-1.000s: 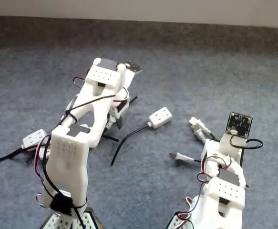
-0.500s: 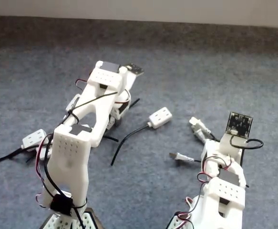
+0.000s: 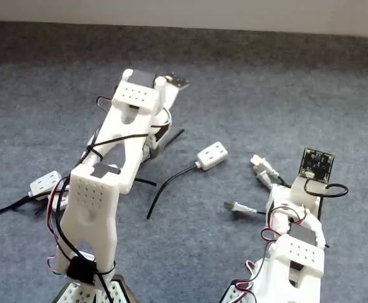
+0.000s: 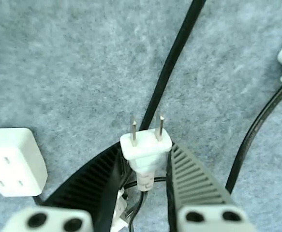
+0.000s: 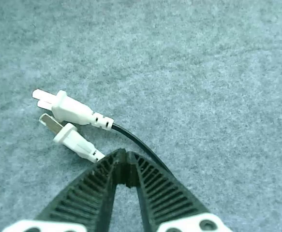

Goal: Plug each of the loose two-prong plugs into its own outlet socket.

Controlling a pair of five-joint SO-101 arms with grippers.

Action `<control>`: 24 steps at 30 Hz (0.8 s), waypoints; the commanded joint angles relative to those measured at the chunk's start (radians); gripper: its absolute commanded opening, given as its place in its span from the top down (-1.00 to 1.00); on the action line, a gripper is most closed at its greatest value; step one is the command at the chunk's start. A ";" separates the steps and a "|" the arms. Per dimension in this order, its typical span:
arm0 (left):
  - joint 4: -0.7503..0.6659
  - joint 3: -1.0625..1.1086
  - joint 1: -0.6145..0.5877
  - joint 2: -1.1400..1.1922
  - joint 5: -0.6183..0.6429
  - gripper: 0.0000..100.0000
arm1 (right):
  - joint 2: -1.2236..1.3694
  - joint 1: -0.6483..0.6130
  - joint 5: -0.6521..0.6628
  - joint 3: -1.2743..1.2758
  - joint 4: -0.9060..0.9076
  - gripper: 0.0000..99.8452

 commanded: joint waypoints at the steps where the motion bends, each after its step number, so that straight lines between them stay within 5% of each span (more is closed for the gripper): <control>1: 0.026 -0.039 0.044 -0.120 -0.002 0.85 | -0.008 0.004 -0.012 -0.010 -0.021 0.98; 15: 0.009 0.223 0.312 -0.618 0.006 0.85 | -0.008 -0.047 -0.006 -0.005 -0.021 0.98; 24: -0.356 0.642 0.314 -0.843 0.087 0.85 | -0.008 -0.047 -0.006 -0.007 -0.021 0.98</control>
